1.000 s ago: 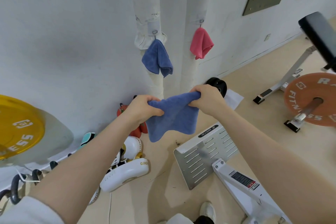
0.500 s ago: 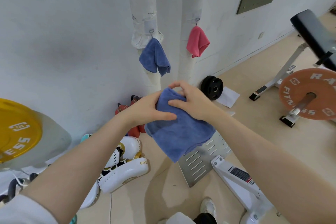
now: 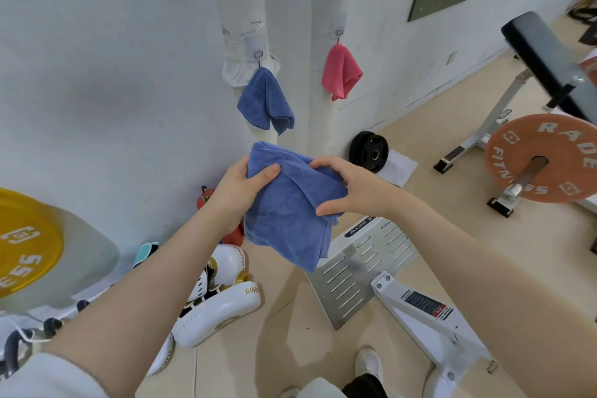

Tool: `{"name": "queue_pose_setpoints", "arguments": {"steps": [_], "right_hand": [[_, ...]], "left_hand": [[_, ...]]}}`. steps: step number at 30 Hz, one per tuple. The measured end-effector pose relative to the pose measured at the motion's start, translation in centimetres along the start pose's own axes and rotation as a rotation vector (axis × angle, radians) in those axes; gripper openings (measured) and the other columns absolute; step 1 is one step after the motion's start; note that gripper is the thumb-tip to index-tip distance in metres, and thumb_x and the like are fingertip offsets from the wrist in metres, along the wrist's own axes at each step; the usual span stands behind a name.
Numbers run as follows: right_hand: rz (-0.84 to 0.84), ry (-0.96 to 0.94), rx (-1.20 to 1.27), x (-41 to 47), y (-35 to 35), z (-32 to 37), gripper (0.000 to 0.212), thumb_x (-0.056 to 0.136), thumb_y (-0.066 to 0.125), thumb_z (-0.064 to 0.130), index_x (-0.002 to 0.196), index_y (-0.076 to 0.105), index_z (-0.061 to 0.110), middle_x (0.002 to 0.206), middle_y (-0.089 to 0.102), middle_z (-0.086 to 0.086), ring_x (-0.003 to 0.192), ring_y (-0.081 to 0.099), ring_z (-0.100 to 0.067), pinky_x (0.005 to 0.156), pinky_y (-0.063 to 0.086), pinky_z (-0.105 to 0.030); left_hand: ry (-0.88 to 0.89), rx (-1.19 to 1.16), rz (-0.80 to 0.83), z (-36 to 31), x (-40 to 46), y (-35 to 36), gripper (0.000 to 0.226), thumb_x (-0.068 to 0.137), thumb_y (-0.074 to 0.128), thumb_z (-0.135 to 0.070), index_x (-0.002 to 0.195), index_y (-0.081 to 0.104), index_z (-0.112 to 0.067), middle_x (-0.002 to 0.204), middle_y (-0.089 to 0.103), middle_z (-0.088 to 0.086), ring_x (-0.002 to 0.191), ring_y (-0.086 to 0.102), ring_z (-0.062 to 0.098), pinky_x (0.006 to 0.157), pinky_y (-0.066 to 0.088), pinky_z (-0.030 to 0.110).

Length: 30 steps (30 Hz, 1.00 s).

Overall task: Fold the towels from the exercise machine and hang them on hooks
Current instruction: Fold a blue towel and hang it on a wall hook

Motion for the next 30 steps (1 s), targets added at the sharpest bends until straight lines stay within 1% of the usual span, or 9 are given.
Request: {"name": "queue_pose_setpoints", "arguments": {"steps": [3, 6, 12, 17, 20, 23, 25, 27, 30], "right_hand": [[-0.057, -0.067, -0.284, 0.6, -0.2, 0.3, 0.026, 0.075, 0.071, 0.016, 0.094, 0.060, 0.002, 0.101, 0.058, -0.008, 0.095, 0.051, -0.021, 0.081, 0.040, -0.029], [0.057, 0.026, -0.062, 0.7, 0.0, 0.1, 0.045, 0.067, 0.067, 0.027, 0.092, 0.058, -0.010, 0.101, 0.057, -0.027, 0.087, 0.054, -0.030, 0.081, 0.043, -0.037], [0.178, 0.176, 0.617, 0.1, -0.3, 0.4, 0.019, 0.068, 0.060, 0.014, 0.083, 0.069, 0.008, 0.078, 0.069, 0.001, 0.074, 0.064, -0.010, 0.071, 0.048, -0.020], [0.026, 0.034, -0.014, 0.1, -0.7, 0.6, 0.014, 0.085, 0.062, 0.010, 0.095, 0.071, 0.010, 0.145, 0.037, -0.001, 0.135, 0.031, -0.006, 0.100, 0.030, -0.019], [-0.070, -0.080, -0.248, -0.2, 0.0, 1.5, 0.035, 0.077, 0.057, 0.038, 0.100, 0.070, 0.015, 0.157, 0.012, 0.001, 0.144, 0.004, -0.010, 0.116, 0.000, -0.035], [-0.050, -0.085, -0.341, -0.1, 1.2, 2.1, 0.015, 0.081, 0.063, 0.043, 0.087, 0.066, 0.029, 0.158, 0.005, 0.005, 0.146, -0.008, -0.018, 0.114, -0.010, -0.047], [-0.051, -0.042, -0.301, 0.4, 1.3, 1.5, 0.014, 0.082, 0.065, 0.037, 0.074, 0.057, 0.029, 0.147, 0.033, 0.002, 0.143, 0.015, -0.021, 0.114, -0.001, -0.050], [-0.043, -0.009, -0.158, 0.8, 0.7, 0.5, 0.031, 0.081, 0.061, 0.036, 0.069, 0.053, 0.009, 0.096, 0.055, -0.002, 0.101, 0.051, -0.021, 0.101, 0.029, -0.045], [-0.007, 0.031, 0.021, 1.1, -1.1, -0.7, 0.035, 0.080, 0.058, 0.036, 0.067, 0.052, 0.004, 0.066, 0.044, 0.001, 0.064, 0.041, -0.010, 0.066, 0.037, -0.029]], "left_hand": [[0.010, 0.029, -0.004, 0.2, 0.0, 0.0, 0.008, 0.089, 0.058, -0.036, 0.090, 0.065, -0.033, 0.098, 0.071, -0.005, 0.099, 0.065, 0.018, 0.088, 0.052, 0.039], [0.038, 0.030, 0.025, 0.2, -0.1, -0.2, 0.011, 0.087, 0.057, -0.041, 0.089, 0.066, -0.035, 0.098, 0.071, -0.005, 0.101, 0.064, 0.019, 0.092, 0.050, 0.040], [-0.014, -0.133, 0.149, 0.3, -0.9, -0.2, 0.027, 0.098, 0.039, -0.031, 0.097, 0.066, -0.028, 0.090, 0.073, -0.011, 0.090, 0.066, 0.006, 0.081, 0.047, 0.025], [-0.048, -0.131, 0.217, 0.1, -1.2, -0.4, 0.026, 0.094, 0.046, -0.038, 0.101, 0.066, -0.023, 0.095, 0.073, -0.005, 0.091, 0.067, 0.011, 0.077, 0.049, 0.025], [-0.054, -0.163, 0.196, 0.2, -1.1, -0.4, 0.029, 0.096, 0.043, -0.036, 0.107, 0.063, -0.020, 0.104, 0.071, 0.002, 0.103, 0.064, 0.019, 0.085, 0.048, 0.032], [-0.059, -0.169, 0.209, 0.1, -1.0, 0.0, 0.028, 0.096, 0.041, -0.033, 0.104, 0.063, -0.017, 0.099, 0.072, 0.002, 0.099, 0.065, 0.019, 0.082, 0.050, 0.030], [-0.054, -0.173, 0.262, -0.1, -1.0, 0.5, 0.029, 0.095, 0.041, -0.032, 0.103, 0.063, -0.015, 0.100, 0.072, 0.003, 0.096, 0.067, 0.018, 0.081, 0.053, 0.029], [-0.060, -0.180, 0.279, -0.3, -0.8, 0.8, 0.029, 0.096, 0.040, -0.032, 0.099, 0.064, -0.015, 0.091, 0.073, 0.000, 0.087, 0.069, 0.013, 0.073, 0.054, 0.024], [-0.080, -0.172, 0.279, -0.1, 0.3, 1.0, 0.028, 0.097, 0.039, -0.030, 0.090, 0.063, -0.018, 0.072, 0.072, -0.008, 0.068, 0.068, 0.005, 0.055, 0.050, 0.017]]}}
Point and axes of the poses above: each hand's wrist, its own x-axis towards the middle knuckle, its own y-axis out of the palm, z = x × y, the point moved 5 cm from there along x, towards the middle knuckle
